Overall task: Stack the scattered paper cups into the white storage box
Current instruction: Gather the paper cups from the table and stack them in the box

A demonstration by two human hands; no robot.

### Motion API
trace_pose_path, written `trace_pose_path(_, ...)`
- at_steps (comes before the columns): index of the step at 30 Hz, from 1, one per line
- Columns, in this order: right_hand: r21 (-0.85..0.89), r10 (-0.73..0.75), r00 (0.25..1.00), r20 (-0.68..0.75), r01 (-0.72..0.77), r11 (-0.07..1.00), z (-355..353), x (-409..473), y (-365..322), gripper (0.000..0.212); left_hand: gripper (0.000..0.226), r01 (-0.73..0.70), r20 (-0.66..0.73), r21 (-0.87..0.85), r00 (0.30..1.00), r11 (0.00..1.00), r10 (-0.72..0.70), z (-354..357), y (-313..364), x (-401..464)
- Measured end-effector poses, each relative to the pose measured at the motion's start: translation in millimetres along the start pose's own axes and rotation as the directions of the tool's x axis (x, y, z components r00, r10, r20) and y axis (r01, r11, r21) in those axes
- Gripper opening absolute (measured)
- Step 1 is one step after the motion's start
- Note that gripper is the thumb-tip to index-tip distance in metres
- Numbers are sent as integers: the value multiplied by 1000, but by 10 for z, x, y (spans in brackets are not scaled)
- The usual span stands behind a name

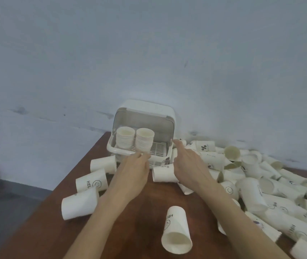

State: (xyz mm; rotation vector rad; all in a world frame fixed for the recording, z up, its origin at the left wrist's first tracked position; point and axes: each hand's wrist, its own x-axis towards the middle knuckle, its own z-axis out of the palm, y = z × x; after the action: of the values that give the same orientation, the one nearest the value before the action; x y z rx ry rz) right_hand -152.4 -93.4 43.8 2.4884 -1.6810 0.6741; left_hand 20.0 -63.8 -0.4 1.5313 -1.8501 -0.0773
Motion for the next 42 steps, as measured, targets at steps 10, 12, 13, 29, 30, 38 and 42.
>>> trace_pose_path(10, 78, 86, 996, 23, -87, 993, -30, -684, -25, 53, 31, 29, 152, -73, 988, 997, -18, 72, 437, -772)
trace_pose_path(12, 84, 96, 995, 21, -98, 992, -29, -778, -27, 54, 29, 64, 171, -83, 984, 994, -49, 103, 512, -886)
trace_pose_path(13, 78, 110, 994, 22, -112, 991, -37, -827, -33, 53, 28, 85, 179, -88, 981, 993, -68, 111, 558, -943)
trace_pose_path(29, 98, 170, 984, 45, -174, 980, -159, -1341, 85, 51, 48, 529, 256, 55, 812, 847, -524, 474, 1231, -1432)
trace_pose_path(30, 92, 173, 984, 50, -177, 980, -177, -1354, 88, 51, 49, 534, 251, 65, 809, 843, -531, 491, 1254, -1429)
trace_pose_path(38, 124, 191, 979, 72, -199, 972, -219, -1392, 138, 49, 42, 597, 195, 5, 786, 802, -586, 591, 1273, -1315)
trace_pose_path(42, 131, 208, 974, 87, -218, 967, -201, -1402, 146, 49, 18, 598, 153, -114, 799, 793, -581, 628, 1193, -1237)
